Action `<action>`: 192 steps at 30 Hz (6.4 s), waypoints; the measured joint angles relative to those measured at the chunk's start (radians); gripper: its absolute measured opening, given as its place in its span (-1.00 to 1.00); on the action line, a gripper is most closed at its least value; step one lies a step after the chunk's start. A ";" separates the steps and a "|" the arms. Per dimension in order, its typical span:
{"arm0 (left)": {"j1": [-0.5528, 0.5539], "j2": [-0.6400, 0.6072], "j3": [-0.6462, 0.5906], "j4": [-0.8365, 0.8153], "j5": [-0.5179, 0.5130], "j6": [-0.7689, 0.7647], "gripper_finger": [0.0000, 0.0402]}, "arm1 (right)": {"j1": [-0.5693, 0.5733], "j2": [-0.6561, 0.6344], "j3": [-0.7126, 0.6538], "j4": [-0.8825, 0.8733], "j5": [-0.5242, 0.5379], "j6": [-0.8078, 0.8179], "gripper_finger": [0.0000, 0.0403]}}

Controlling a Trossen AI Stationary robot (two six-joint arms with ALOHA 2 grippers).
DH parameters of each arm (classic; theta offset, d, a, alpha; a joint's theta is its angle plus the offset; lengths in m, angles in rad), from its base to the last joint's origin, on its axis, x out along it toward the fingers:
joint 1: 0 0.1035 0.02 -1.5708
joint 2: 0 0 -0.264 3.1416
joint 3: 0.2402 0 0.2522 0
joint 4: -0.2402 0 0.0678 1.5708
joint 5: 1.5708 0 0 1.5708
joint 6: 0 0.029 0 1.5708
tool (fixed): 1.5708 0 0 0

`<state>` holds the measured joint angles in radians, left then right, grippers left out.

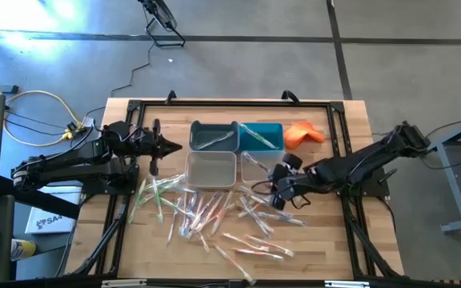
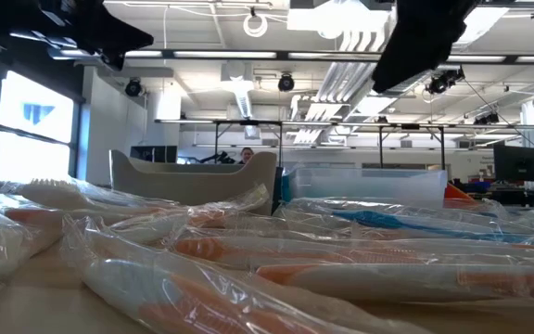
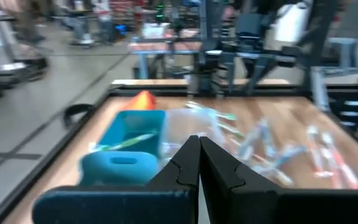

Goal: Pick & Place Toothbrushes
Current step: Put the blue toothbrush into the dark blue bin

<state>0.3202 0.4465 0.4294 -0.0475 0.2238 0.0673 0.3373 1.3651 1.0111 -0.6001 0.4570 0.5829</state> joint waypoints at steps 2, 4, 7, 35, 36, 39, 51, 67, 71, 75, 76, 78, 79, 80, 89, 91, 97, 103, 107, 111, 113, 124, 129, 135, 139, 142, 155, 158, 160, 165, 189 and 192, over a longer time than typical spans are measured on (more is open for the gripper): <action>0.000 0.003 0.000 0.000 -0.055 0.000 -0.98 | -0.041 0.000 0.000 0.006 0.007 -0.041 -0.27; 0.000 0.003 0.000 -0.001 -0.127 0.002 -0.98 | -0.093 0.000 0.000 0.011 0.007 -0.077 -0.32; 0.000 0.003 0.000 0.001 -0.239 0.013 -0.98 | -0.179 0.000 0.000 0.011 -0.014 -0.139 -0.40; 0.000 0.003 0.000 -0.039 -0.290 0.190 -0.98 | -0.891 0.000 0.000 0.353 -0.392 -0.452 -0.89; 0.000 0.003 0.000 -0.042 -0.290 0.176 -0.98 | -0.893 0.000 0.000 0.353 -0.405 -0.450 -0.89; 0.000 0.003 0.000 -0.074 -0.284 0.078 -0.98 | -0.894 0.000 0.000 0.353 -0.432 -0.448 -0.89; 0.000 0.003 -0.001 -0.103 -0.279 -0.021 -0.98 | -0.877 -0.002 0.000 0.380 -0.523 -0.525 -0.89; 0.000 0.003 -0.001 -0.087 -0.295 -0.138 -0.98 | -0.549 -0.004 0.088 0.235 -0.369 -0.381 -0.89; 0.000 0.003 -0.001 -0.064 -0.297 -0.204 -0.98 | -0.478 -0.004 0.158 0.091 -0.347 -0.376 -0.89; 0.000 0.003 -0.001 -0.060 -0.297 -0.204 -0.98 | -0.431 -0.004 0.171 0.045 -0.376 -0.325 -0.89; 0.000 0.003 -0.001 -0.060 -0.297 -0.204 -0.98 | -0.422 -0.004 0.171 0.031 -0.392 -0.320 -0.89; 0.000 0.003 -0.001 -0.060 -0.297 -0.204 -0.98 | -0.400 0.002 0.170 0.001 -0.410 -0.318 -0.89; 0.000 0.003 -0.001 -0.060 -0.297 -0.204 -0.98 | -0.388 0.010 0.170 -0.008 -0.412 -0.318 -0.89; 0.000 0.003 -0.001 -0.060 -0.297 -0.204 -0.98 | -0.377 0.014 0.170 -0.018 -0.412 -0.318 -0.89; 0.000 0.003 -0.001 -0.065 -0.297 -0.178 -0.98 | -0.285 0.067 0.170 -0.094 -0.467 -0.273 -0.89; 0.000 0.003 -0.001 -0.066 -0.297 -0.174 -0.98 | -0.266 0.083 0.170 -0.123 -0.469 -0.215 -0.89; 0.000 0.003 -0.001 -0.068 -0.297 -0.177 -0.98 | -0.195 0.106 0.170 -0.208 -0.493 -0.105 -0.89; 0.000 0.003 -0.001 -0.073 -0.297 -0.177 -0.98 | -0.119 0.139 0.170 -0.253 -0.492 0.002 -0.89; 0.000 0.003 -0.001 -0.098 -0.296 -0.177 -0.98 | -0.081 0.169 0.170 -0.257 -0.493 0.073 -0.89; 0.000 0.003 -0.001 -0.120 -0.296 -0.177 -0.98 | -0.048 0.194 0.170 -0.261 -0.486 0.104 -0.89; 0.000 0.003 -0.001 -0.123 -0.295 -0.177 -0.98 | -0.040 0.206 0.170 -0.262 -0.484 0.116 -0.89; 0.000 0.003 -0.001 -0.137 -0.294 -0.196 -0.98 | -0.041 0.276 0.170 -0.264 -0.453 0.158 -0.75; 0.000 0.003 -0.001 -0.139 -0.294 -0.204 -0.98 | -0.041 0.311 0.170 -0.259 -0.435 0.158 -0.41; 0.000 0.003 -0.001 -0.155 -0.294 -0.204 -0.98 | -0.041 0.351 0.170 -0.252 -0.429 0.148 -0.09; 0.000 0.003 -0.001 -0.174 -0.294 -0.204 -0.98 | -0.041 0.382 0.169 -0.247 -0.429 0.142 -0.03; 0.000 0.003 -0.001 -0.180 -0.294 -0.204 -0.98 | -0.041 0.405 0.169 -0.244 -0.429 0.118 -0.06; 0.000 0.003 -0.001 -0.190 -0.297 -0.204 -0.98 | -0.051 0.457 0.168 -0.236 -0.379 0.103 -0.34; 0.000 0.003 -0.001 -0.190 -0.297 -0.204 -0.98 | -0.055 0.457 0.168 -0.237 -0.380 0.103 -0.39; 0.000 0.003 -0.001 -0.190 -0.297 -0.204 -0.98 | -0.057 0.457 0.168 -0.237 -0.381 0.102 -0.41; 0.000 0.003 -0.001 -0.191 -0.297 -0.204 -0.98 | -0.058 0.457 0.140 -0.217 -0.394 0.116 -0.42; 0.000 0.003 -0.001 -0.191 -0.296 -0.204 -0.98 | -0.056 0.457 0.085 -0.181 -0.434 0.101 -0.91; 0.000 0.003 -0.001 -0.191 -0.296 -0.204 -0.98 | -0.056 0.457 0.085 -0.181 -0.428 0.093 -0.91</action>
<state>0.3204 0.4496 0.4286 -0.2382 -0.0723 -0.1370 0.2813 1.8220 1.0958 -0.7815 0.0285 0.6762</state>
